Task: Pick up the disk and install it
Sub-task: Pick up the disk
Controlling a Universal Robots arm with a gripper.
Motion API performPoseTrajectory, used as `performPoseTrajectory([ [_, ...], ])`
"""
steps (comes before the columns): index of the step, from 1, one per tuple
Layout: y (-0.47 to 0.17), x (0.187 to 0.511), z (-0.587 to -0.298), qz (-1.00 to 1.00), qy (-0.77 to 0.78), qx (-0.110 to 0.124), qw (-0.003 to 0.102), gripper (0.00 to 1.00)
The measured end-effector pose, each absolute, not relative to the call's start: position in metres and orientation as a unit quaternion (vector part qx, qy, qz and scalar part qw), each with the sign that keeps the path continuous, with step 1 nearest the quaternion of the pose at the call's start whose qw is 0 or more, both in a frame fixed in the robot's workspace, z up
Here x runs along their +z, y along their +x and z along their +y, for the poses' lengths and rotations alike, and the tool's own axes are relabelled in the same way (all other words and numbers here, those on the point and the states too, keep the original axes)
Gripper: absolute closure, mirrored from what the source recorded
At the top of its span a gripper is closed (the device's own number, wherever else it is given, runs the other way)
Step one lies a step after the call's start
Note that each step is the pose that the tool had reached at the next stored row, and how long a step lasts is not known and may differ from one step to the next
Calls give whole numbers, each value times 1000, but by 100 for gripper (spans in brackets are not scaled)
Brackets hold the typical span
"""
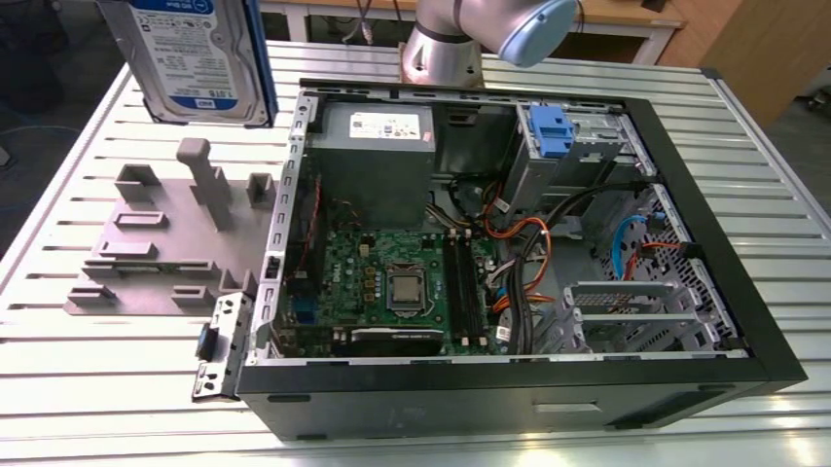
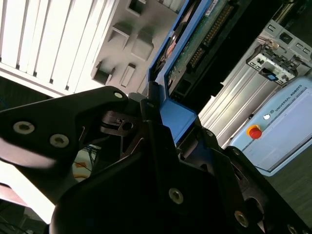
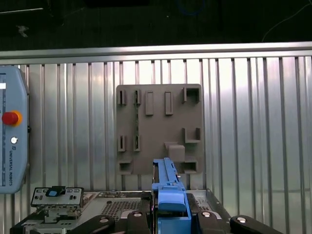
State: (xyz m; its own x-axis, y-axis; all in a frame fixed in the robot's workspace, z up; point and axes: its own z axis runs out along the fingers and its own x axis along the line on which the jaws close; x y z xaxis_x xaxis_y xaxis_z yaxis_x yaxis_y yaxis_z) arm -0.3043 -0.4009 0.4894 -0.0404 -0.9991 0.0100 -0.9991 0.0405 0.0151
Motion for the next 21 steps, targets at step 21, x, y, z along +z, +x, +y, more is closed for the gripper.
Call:
performPoseTrajectory([
  [21, -264, 489, -402, -721, 693, -2, 9, 63],
])
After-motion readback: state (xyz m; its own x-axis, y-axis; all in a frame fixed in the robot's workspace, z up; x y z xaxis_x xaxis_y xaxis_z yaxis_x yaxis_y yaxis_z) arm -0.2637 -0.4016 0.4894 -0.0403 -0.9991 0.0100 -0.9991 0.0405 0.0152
